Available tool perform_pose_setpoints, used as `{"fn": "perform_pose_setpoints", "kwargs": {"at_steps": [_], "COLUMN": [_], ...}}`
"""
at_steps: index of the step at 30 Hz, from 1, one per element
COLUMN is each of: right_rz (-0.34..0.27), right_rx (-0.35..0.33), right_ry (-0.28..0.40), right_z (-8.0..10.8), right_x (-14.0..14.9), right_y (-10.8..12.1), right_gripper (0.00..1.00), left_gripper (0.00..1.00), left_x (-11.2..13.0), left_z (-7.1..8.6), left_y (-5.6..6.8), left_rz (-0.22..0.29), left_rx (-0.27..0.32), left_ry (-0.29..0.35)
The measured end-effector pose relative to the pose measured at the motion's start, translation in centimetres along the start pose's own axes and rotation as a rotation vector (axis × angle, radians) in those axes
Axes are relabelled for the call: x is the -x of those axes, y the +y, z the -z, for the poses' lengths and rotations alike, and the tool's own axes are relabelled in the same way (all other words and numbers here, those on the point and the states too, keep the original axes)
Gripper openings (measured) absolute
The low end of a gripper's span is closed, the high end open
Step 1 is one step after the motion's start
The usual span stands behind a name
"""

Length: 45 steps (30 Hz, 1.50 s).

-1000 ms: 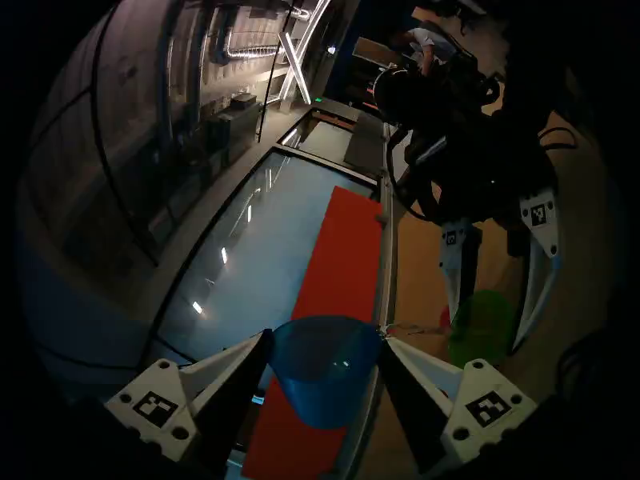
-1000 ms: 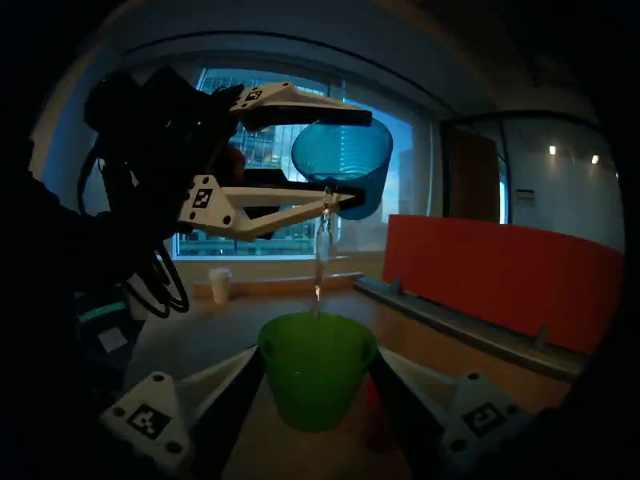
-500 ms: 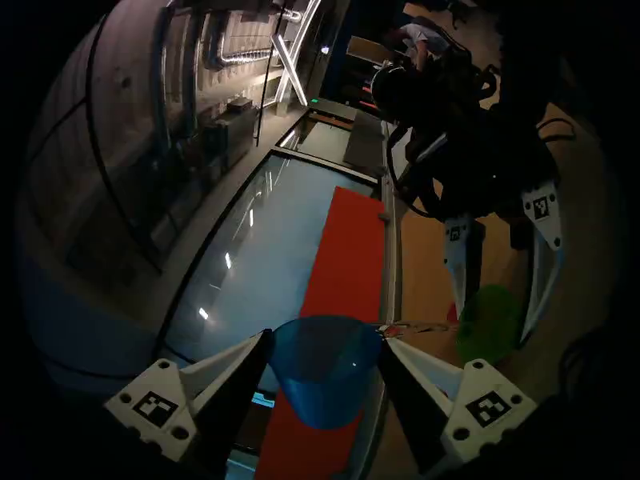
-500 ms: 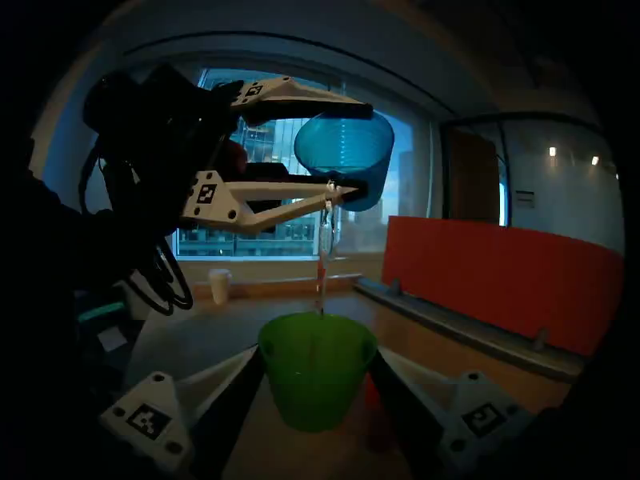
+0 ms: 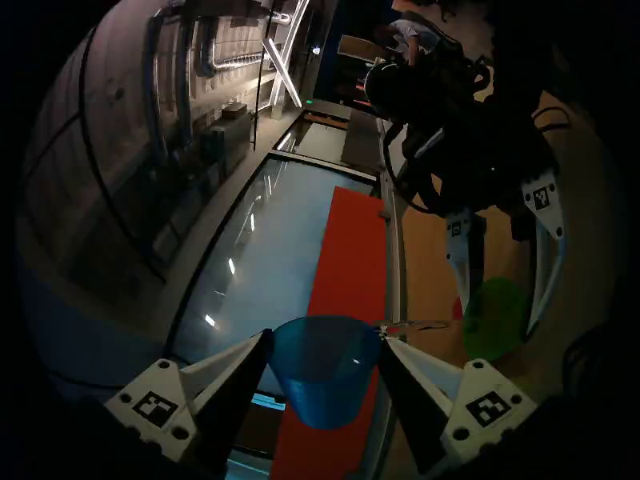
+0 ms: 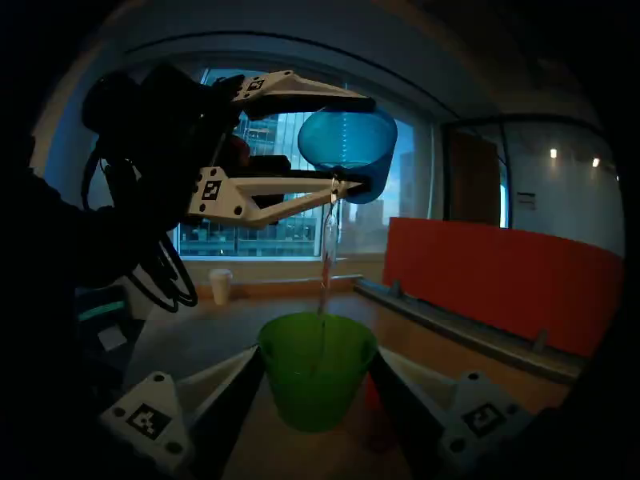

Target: Pour water

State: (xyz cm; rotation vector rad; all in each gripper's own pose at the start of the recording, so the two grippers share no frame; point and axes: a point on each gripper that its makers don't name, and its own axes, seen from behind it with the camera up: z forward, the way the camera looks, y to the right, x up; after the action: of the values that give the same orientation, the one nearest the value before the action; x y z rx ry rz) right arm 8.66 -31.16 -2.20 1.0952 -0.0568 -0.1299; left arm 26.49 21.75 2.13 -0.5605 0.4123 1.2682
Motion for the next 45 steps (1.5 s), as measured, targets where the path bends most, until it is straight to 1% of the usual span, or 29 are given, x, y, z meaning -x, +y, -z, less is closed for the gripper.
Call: {"fn": "perform_pose_setpoints", "kwargs": {"at_steps": [11, 17, 23, 27, 35, 39, 45], "right_rz": [0.001, 0.001, -0.001, -0.002, -0.001, 0.0, 0.0], "right_rx": [0.0, 0.0, 0.002, 0.002, 0.004, 0.004, 0.006], "right_ry": [0.003, 0.004, 0.008, 0.009, 0.015, 0.016, 0.021], "right_z": [-0.01, 0.03, 0.08, 0.12, 0.05, 0.04, -0.03], "right_x": [-0.1, -0.07, -0.15, -0.17, -0.36, -0.41, -0.55], "right_y": [-0.04, -0.03, 0.03, 0.06, 0.04, 0.02, 0.1], "right_gripper": [0.9, 0.9, 0.9, 0.9, 0.9, 0.9, 0.9], "left_gripper": [0.9, 0.9, 0.9, 0.9, 0.9, 0.9, 0.9], "left_x": [-0.16, -0.31, -0.42, -0.59, -0.59, -0.64, -0.75], "left_z": [-0.13, -0.23, -0.22, -0.19, -0.31, -0.35, -0.43], "left_y": [0.05, -0.18, -0.19, -0.3, -0.1, -0.26, -0.31], "left_rz": [-0.04, -0.066, -0.078, -0.095, -0.127, -0.148, -0.163], "left_rx": [0.007, 0.003, 0.007, 0.006, 0.009, 0.006, 0.0], "left_ry": [0.002, 0.0, 0.001, 0.003, 0.003, 0.001, 0.001]}}
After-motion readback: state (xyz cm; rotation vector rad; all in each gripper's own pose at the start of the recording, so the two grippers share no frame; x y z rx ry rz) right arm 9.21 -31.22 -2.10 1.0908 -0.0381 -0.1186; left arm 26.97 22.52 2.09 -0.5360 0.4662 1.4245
